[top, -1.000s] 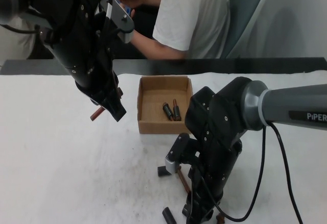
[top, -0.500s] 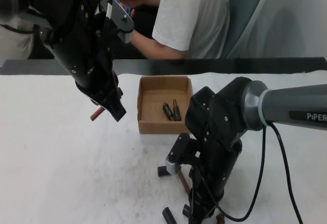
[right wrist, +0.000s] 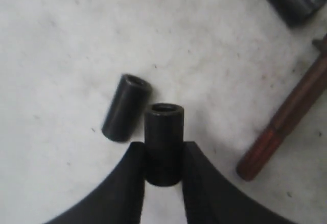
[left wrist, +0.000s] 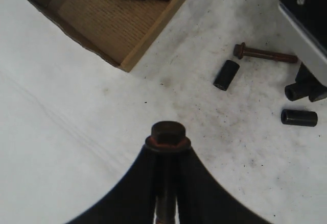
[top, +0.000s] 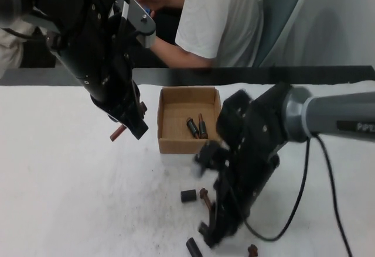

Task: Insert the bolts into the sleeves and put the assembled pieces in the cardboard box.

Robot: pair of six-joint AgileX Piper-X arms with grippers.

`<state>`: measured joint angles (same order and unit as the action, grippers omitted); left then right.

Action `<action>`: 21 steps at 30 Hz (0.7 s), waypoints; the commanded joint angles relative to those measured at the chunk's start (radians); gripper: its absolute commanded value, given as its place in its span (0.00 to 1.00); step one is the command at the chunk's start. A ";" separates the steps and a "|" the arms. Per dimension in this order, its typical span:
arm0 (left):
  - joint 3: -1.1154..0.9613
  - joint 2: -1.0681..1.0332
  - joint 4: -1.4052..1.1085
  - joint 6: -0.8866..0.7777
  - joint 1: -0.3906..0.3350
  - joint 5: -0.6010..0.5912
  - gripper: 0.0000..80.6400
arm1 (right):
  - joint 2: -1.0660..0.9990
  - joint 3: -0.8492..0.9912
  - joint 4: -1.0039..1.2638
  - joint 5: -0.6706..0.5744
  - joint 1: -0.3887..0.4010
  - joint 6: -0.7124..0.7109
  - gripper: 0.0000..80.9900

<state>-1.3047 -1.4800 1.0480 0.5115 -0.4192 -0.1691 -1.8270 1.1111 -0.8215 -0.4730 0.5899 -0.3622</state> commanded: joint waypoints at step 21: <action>0.200 0.042 -1.143 -0.867 0.184 -0.812 0.00 | 0.287 0.017 0.453 -0.718 -0.239 0.362 0.01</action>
<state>-1.1671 -1.4521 0.1504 -0.1568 -0.2325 -0.9483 -1.5532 1.1200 -0.3806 -1.1688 0.3387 -0.0088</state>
